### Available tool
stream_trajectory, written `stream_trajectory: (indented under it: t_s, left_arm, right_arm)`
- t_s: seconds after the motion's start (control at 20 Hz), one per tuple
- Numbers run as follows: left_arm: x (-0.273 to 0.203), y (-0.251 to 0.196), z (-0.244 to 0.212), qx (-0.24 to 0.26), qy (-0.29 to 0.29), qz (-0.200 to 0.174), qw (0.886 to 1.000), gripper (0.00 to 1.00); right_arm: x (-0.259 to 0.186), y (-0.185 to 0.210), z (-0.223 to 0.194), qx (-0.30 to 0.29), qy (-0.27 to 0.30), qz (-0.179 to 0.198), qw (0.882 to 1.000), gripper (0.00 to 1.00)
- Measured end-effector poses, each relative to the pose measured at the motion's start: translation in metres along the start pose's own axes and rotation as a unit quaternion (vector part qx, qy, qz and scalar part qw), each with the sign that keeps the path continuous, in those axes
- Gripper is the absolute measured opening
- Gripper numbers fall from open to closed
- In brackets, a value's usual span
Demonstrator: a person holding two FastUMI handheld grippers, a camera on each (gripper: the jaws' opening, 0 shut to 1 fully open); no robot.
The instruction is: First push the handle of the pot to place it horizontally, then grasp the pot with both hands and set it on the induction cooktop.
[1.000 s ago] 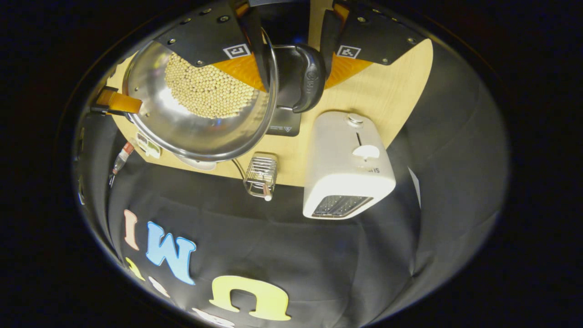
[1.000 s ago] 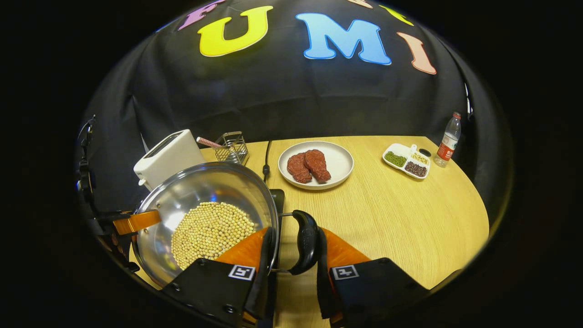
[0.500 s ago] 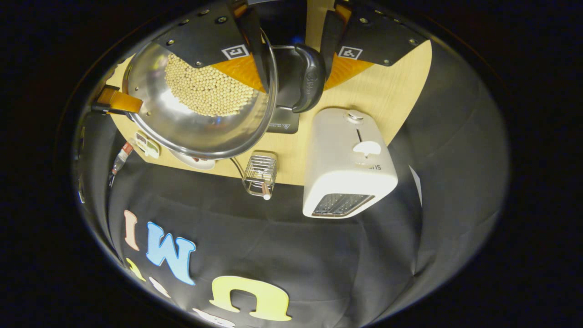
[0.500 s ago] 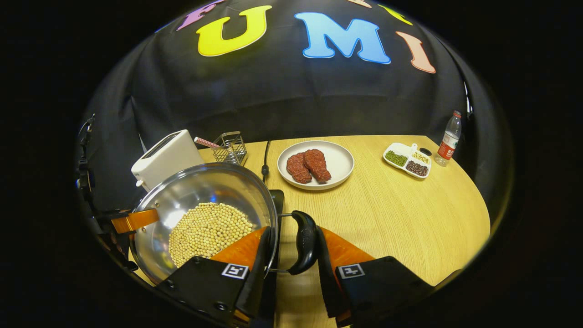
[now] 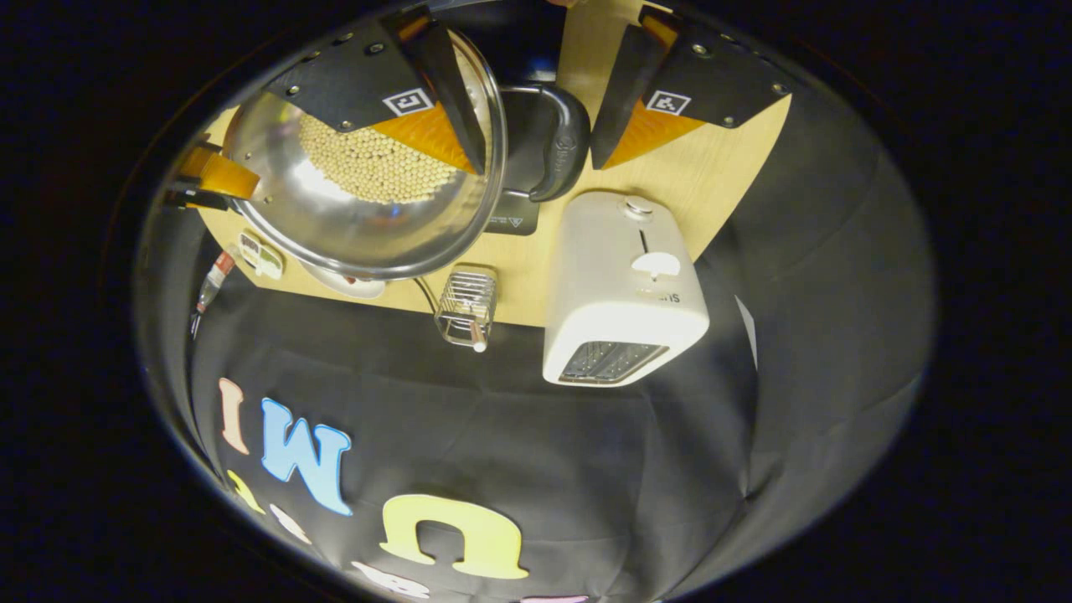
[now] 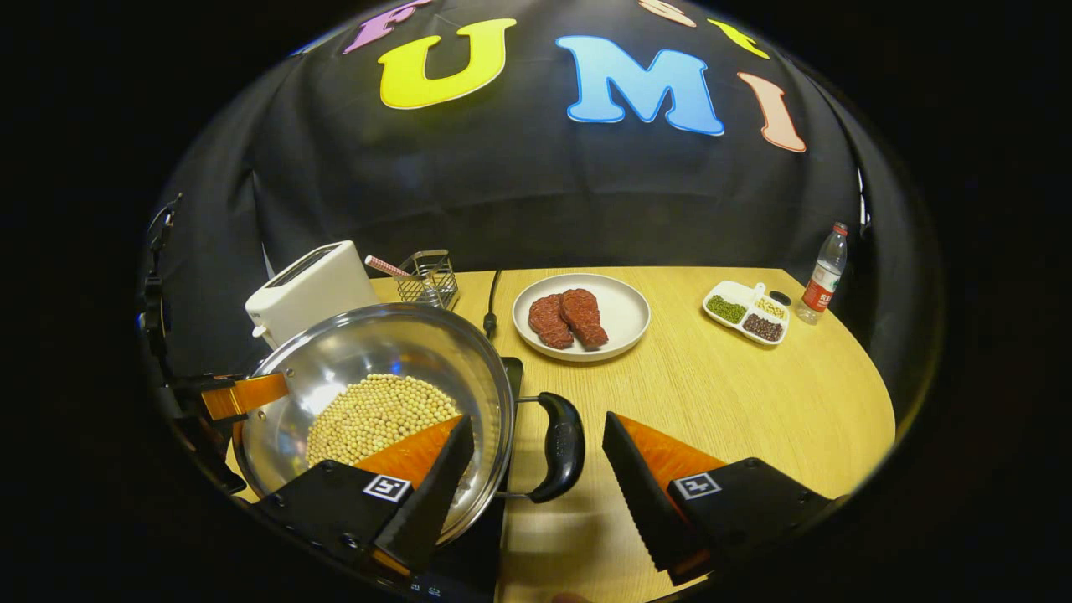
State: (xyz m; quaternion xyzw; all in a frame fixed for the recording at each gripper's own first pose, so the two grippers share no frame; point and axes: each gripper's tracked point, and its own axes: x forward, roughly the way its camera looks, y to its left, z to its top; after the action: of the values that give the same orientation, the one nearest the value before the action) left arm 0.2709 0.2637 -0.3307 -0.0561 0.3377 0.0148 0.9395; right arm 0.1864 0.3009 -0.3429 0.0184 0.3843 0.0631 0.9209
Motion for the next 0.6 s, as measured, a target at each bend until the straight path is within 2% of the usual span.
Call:
stream_trajectory:
  t_s: [0.05,0.1,0.2,0.25,0.3,0.35,0.4,0.45,0.55,0.6]
  left_arm:
    - [-0.002,0.002,0.002,0.000,-0.005,0.002,1.000,0.74]
    - [-0.006,0.003,0.005,0.000,-0.012,0.006,1.000,0.74]
    - [-0.017,0.002,0.017,0.001,-0.036,0.014,0.999,0.73]
    - [-0.026,0.000,0.026,0.001,-0.052,0.017,0.999,0.76]
    - [-0.035,-0.003,0.034,0.002,-0.068,0.018,0.998,0.76]
    - [-0.048,-0.007,0.042,0.005,-0.085,0.018,0.996,0.76]
    - [-0.059,-0.011,0.049,0.007,-0.101,0.021,0.995,0.79]
    - [-0.071,-0.016,0.056,0.009,-0.116,0.022,0.993,0.76]
    - [-0.095,-0.033,0.067,0.013,-0.142,0.017,0.990,0.73]
    - [-0.104,-0.040,0.073,0.015,-0.152,0.016,0.988,0.73]
  right_arm:
    - [-0.002,0.000,0.003,0.000,-0.006,0.001,1.000,0.98]
    - [-0.005,0.000,0.007,0.000,-0.013,0.003,1.000,0.93]
    - [-0.014,-0.001,0.017,-0.002,-0.031,0.005,1.000,0.93]
    - [-0.019,-0.003,0.023,-0.004,-0.044,0.005,0.999,0.98]
    - [-0.028,-0.006,0.032,-0.007,-0.060,0.005,0.998,0.93]
    - [-0.038,-0.009,0.041,-0.011,-0.076,0.005,0.997,0.98]
    - [-0.049,-0.012,0.049,-0.015,-0.091,0.006,0.996,0.93]
    - [-0.060,-0.017,0.057,-0.021,-0.107,0.007,0.994,0.98]
    - [-0.084,-0.034,0.072,-0.036,-0.142,0.000,0.989,0.98]
    - [-0.096,-0.043,0.077,-0.045,-0.156,-0.004,0.987,0.93]
